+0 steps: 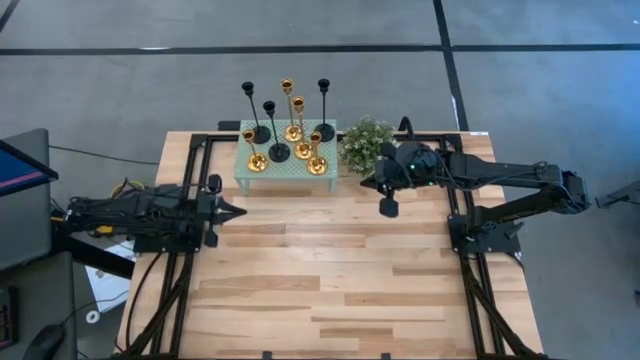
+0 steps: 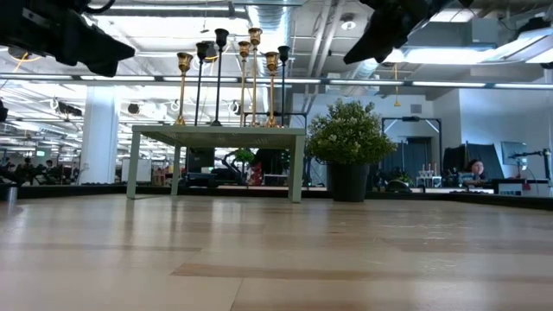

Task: Pick & Place candle stick holders
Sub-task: Return to Home Position

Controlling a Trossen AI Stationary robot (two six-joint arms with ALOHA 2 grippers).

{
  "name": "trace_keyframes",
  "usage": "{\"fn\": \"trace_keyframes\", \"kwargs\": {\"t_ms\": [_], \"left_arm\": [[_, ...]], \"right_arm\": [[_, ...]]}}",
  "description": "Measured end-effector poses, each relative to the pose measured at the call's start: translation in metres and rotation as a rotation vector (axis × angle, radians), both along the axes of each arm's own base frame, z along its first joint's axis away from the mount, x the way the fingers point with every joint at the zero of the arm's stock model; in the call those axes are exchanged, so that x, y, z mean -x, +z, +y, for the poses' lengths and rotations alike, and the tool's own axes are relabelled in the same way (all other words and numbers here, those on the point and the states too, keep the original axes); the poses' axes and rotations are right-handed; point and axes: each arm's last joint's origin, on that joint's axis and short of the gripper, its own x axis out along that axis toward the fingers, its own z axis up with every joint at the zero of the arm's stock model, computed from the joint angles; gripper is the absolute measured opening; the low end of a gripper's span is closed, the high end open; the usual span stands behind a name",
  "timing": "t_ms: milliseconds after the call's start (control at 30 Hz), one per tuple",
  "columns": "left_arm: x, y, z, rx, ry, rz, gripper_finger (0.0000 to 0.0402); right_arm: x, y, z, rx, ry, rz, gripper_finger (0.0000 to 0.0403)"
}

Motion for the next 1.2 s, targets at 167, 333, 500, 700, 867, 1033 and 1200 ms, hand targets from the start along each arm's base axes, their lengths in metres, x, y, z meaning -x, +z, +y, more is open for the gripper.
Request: {"fn": "trace_keyframes", "kwargs": {"t_ms": [167, 333, 500, 700, 867, 1033, 1200], "left_arm": [[-0.004, -0.006, 0.001, 0.005, 0.033, -0.013, 0.0007], [-0.010, -0.022, 0.000, 0.006, 0.033, 0.005, 0.0007], [-0.017, -0.041, 0.000, 0.027, 0.033, 0.016, 0.0007], [-0.021, -0.055, -0.002, 0.083, -0.044, 0.033, 0.0007], [-0.022, -0.056, -0.004, 0.076, -0.086, 0.030, 0.0007], [-0.022, -0.056, -0.004, 0.075, -0.086, 0.031, 0.0007], [-0.022, -0.056, -0.004, 0.075, -0.086, 0.031, 0.0007]], "right_arm": [[0.001, -0.001, 0.001, -0.002, 0.006, 0.013, 0.0000], [0.000, -0.001, 0.001, -0.002, 0.008, 0.009, 0.0000], [0.000, -0.001, 0.002, -0.012, 0.003, 0.006, 0.0000], [0.000, -0.001, 0.002, 0.011, 0.020, 0.010, 0.0000], [0.009, 0.008, 0.002, 0.026, 0.027, -0.028, 0.0000], [0.024, 0.016, 0.006, 0.007, 0.116, -0.102, 0.0000], [0.048, 0.003, 0.010, 0.001, 0.097, -0.183, 0.0000]]}}
